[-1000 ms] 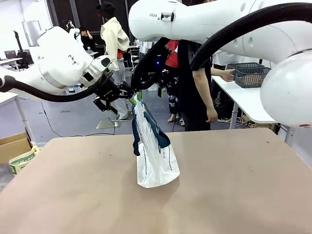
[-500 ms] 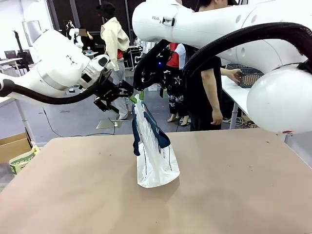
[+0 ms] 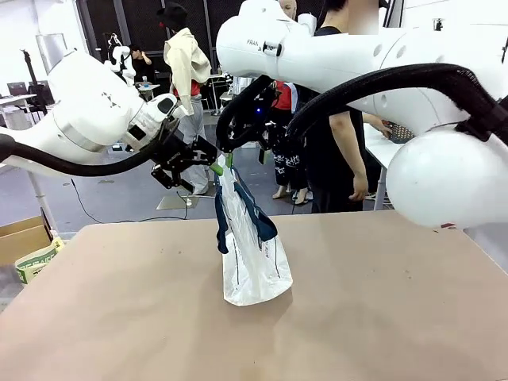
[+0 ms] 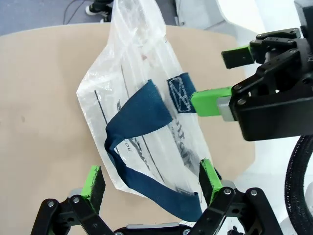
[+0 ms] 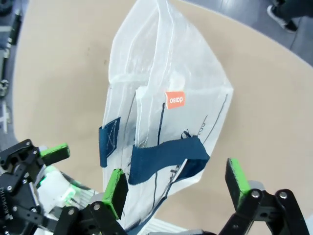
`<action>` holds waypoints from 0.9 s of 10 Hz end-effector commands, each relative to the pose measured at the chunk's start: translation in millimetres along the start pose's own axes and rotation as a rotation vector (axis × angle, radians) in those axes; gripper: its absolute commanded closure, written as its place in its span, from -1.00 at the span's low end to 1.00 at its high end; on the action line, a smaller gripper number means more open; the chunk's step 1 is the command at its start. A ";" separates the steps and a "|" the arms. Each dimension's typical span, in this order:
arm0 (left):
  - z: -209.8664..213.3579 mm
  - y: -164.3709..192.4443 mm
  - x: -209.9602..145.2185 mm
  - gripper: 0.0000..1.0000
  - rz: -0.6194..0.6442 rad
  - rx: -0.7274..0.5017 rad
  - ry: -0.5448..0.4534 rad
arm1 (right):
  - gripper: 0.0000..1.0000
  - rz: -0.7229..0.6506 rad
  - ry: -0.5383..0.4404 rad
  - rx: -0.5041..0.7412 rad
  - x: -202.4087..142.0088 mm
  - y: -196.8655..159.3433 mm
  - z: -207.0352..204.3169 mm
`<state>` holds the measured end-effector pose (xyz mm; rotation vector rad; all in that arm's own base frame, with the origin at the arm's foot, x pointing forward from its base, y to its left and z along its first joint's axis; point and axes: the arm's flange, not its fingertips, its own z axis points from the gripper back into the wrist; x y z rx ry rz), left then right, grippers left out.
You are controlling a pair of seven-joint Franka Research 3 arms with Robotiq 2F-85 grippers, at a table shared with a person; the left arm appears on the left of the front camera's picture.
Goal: Transfer purchased items from the store into the shopping bag.
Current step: Open the Reusable shopping bag in the center of the table.
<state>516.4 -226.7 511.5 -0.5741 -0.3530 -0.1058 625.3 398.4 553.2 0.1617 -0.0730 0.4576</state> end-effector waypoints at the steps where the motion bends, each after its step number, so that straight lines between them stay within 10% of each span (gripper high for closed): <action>1: -4.0 11.3 -1.4 -1.00 0.006 -0.022 0.007 | -1.00 -0.022 0.022 0.008 36.2 9.9 14.3; 9: -15.5 7.8 5.5 -1.00 0.014 -0.052 0.000 | -1.00 -0.018 0.077 0.000 42.5 16.9 -6.3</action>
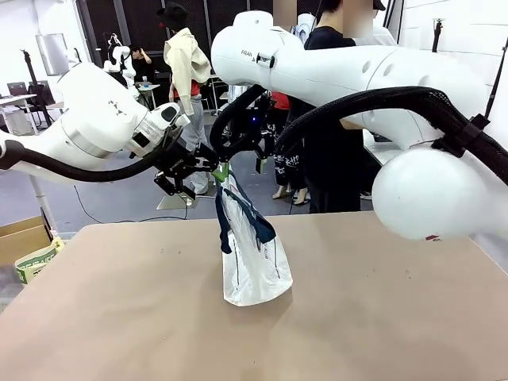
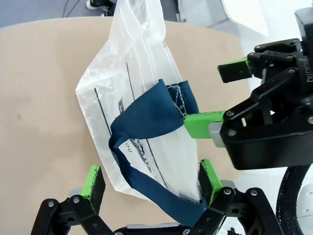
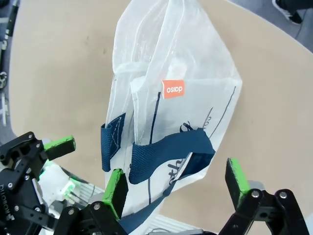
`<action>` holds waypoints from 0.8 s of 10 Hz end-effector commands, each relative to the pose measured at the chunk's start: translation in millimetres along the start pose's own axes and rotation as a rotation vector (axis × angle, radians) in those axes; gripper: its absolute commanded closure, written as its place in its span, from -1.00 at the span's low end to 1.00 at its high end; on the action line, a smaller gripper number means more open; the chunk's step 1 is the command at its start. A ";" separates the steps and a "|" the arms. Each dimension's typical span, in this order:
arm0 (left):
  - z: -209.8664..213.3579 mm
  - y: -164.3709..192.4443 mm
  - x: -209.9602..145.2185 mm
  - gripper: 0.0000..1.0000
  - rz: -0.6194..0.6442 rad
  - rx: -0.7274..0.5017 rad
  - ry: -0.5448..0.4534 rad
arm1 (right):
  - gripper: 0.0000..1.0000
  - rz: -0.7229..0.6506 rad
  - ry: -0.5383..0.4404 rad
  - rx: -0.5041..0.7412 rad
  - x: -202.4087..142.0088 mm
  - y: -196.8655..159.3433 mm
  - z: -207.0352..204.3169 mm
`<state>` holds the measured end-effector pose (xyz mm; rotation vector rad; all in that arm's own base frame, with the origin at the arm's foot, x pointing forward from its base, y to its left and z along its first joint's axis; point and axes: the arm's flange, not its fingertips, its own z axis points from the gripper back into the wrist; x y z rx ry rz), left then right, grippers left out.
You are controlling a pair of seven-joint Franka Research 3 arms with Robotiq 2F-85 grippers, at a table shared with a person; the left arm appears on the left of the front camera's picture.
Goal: Transfer purchased items from the store into the shopping bag.
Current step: Open the Reusable shopping bag in the center of the table.
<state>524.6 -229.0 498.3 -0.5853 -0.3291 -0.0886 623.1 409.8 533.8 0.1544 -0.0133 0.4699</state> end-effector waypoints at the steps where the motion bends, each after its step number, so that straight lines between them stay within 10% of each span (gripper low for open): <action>1: 0.6 -0.6 2.5 -1.00 -0.019 -0.045 -0.027 | -1.00 -0.025 0.018 -0.006 41.3 8.7 16.1; 8: 2.6 -0.8 1.8 -1.00 -0.036 -0.034 -0.035 | -1.00 -0.038 -0.041 -0.007 44.3 9.4 31.7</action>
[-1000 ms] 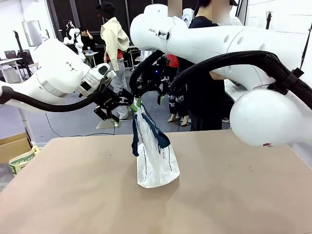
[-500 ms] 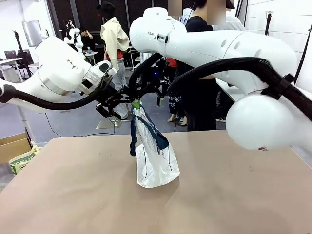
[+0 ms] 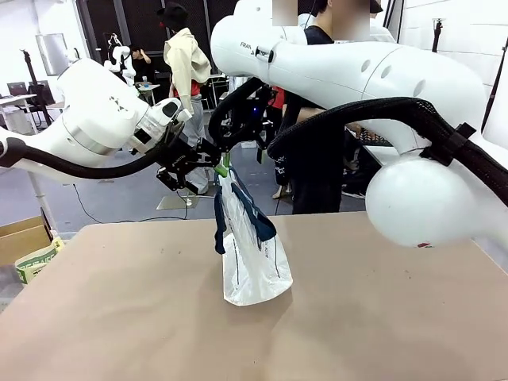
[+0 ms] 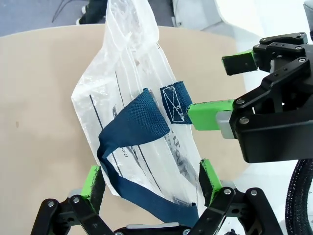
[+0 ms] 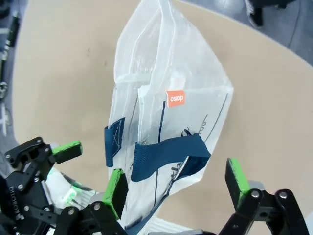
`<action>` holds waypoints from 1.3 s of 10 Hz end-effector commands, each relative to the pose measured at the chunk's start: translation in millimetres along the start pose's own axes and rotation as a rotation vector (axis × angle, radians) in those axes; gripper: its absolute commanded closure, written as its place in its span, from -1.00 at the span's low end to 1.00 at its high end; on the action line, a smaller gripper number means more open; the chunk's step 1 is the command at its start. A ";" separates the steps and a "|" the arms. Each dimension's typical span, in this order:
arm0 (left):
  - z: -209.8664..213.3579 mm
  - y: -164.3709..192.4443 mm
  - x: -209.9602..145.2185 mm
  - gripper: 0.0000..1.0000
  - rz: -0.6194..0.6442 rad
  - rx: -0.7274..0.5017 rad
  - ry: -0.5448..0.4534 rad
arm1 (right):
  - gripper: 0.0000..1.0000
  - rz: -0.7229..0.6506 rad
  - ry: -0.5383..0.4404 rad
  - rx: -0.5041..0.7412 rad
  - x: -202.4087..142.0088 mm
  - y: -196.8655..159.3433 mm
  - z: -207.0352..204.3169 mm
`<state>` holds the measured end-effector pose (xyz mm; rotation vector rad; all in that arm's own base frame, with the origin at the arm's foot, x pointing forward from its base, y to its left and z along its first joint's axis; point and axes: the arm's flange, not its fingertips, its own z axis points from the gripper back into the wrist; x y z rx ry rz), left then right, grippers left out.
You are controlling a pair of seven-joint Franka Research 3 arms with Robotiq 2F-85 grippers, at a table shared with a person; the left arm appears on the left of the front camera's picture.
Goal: Transfer purchased items from the store into the shopping bag.
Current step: Open the Reusable shopping bag in the center of the table.
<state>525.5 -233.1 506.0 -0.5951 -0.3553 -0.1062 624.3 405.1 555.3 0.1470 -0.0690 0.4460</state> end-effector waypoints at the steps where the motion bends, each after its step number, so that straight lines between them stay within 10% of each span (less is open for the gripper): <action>1: -1.1 6.8 -2.2 -1.00 -0.014 -0.019 -0.016 | -1.00 -0.014 0.017 0.017 44.9 11.9 5.2; 10: -4.9 17.2 -2.7 -1.00 0.011 0.017 -0.003 | -1.00 0.024 0.040 0.031 46.2 10.9 -15.2; 13: -9.3 17.8 0.4 0.00 0.010 0.023 0.008 | 0.19 0.037 0.055 0.032 45.0 7.1 -23.1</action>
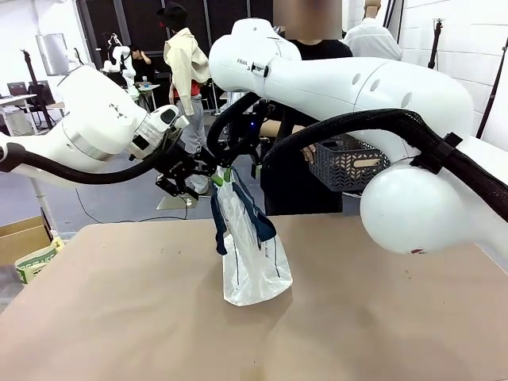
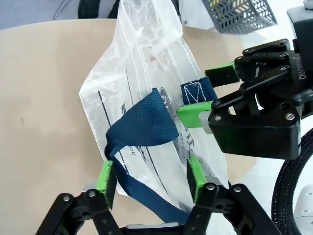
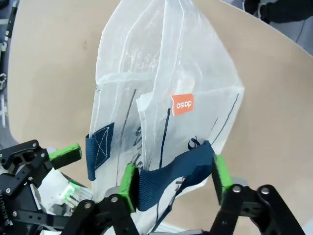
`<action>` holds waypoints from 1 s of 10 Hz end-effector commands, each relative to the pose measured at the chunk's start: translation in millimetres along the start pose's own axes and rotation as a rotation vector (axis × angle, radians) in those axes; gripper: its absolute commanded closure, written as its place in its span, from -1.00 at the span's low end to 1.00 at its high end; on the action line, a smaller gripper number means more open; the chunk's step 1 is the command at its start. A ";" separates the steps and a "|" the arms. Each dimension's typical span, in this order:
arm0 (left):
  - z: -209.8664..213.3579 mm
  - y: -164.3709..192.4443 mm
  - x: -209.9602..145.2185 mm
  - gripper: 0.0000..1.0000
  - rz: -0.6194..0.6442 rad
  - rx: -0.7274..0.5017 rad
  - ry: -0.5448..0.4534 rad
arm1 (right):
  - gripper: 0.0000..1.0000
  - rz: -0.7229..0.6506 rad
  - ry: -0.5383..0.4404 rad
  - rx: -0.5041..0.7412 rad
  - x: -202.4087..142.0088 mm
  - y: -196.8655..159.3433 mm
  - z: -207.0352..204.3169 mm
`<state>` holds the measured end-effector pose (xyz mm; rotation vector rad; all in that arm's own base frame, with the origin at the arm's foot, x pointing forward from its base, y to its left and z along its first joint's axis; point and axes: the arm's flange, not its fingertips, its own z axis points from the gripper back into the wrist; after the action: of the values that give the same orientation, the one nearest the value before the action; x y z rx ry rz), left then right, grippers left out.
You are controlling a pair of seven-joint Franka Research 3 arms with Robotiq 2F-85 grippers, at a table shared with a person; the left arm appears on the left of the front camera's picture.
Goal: Transfer purchased items from the store into the shopping bag.
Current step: Open the Reusable shopping bag in the center of the table.
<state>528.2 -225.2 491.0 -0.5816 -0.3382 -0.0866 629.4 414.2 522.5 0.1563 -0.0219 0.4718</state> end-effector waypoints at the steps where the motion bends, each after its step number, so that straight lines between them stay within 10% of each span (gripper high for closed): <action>1: -3.0 0.2 4.6 0.39 -0.019 0.007 -0.003 | 0.59 0.010 0.009 0.013 38.7 3.7 12.2; 3: -6.4 -0.9 6.4 1.00 -0.020 -0.001 0.000 | 1.00 0.007 0.010 0.019 36.6 1.5 12.8; 10: 21.1 18.3 -1.3 1.00 -0.064 0.030 0.030 | 1.00 0.027 -0.027 -0.063 -29.4 -2.0 36.5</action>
<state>531.0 -218.2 496.1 -0.5711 -0.3415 -0.1083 620.5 409.7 553.9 0.1550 -0.0585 0.4950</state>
